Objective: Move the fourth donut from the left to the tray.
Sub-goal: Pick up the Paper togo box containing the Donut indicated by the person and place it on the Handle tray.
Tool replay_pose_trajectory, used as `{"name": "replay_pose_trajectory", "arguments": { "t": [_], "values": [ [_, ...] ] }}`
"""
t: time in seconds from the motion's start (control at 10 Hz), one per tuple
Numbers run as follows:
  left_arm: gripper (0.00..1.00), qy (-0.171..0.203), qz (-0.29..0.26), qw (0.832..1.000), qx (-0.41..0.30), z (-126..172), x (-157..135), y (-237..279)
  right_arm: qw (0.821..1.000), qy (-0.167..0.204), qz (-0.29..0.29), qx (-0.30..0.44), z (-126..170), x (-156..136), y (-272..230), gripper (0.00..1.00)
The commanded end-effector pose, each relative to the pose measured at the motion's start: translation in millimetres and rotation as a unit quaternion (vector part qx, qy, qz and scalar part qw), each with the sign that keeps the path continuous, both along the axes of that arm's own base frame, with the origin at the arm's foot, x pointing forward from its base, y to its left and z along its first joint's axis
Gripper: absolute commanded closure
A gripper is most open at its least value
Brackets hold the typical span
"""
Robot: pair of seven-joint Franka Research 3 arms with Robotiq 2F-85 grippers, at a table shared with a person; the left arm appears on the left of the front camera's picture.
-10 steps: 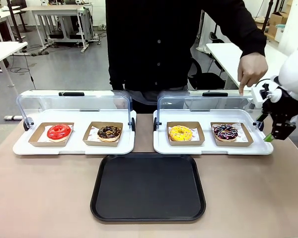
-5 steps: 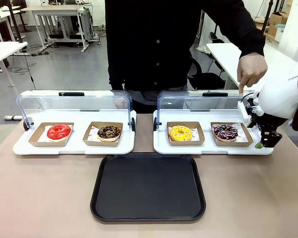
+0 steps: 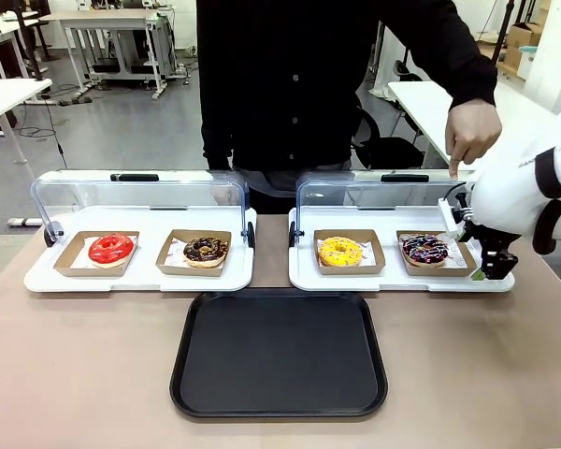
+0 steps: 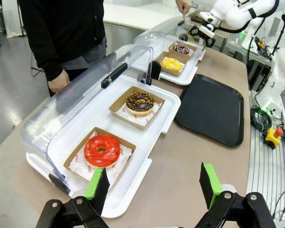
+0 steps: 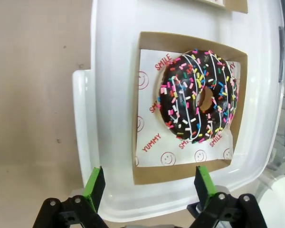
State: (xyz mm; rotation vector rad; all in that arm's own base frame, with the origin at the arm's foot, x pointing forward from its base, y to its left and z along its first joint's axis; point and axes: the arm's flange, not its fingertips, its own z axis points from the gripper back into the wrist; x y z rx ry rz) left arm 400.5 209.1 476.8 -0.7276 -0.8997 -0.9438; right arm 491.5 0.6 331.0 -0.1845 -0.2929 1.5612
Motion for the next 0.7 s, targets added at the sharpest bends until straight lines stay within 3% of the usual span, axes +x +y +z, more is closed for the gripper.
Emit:
{"name": "replay_pose_trajectory", "arguments": {
  "t": [0.0,0.4,0.5,0.6],
  "values": [
    [0.0,-0.007,-0.004,1.0,-0.007,2,0,0,1.0,-0.012,0.008,0.0,-8,14,1,0.0],
    [0.0,-0.007,-0.004,1.0,-0.007,2,0,0,1.0,-0.007,-0.001,0.005,-19,23,0,0.0],
    [0.0,-0.007,-0.004,1.0,-0.007,2,0,0,1.0,-0.003,-0.003,0.004,-19,23,-2,0.57],
    [0.0,-0.007,-0.004,1.0,-0.007,2,0,0,1.0,0.001,-0.006,0.006,-19,22,-2,0.6]
  ]
}}
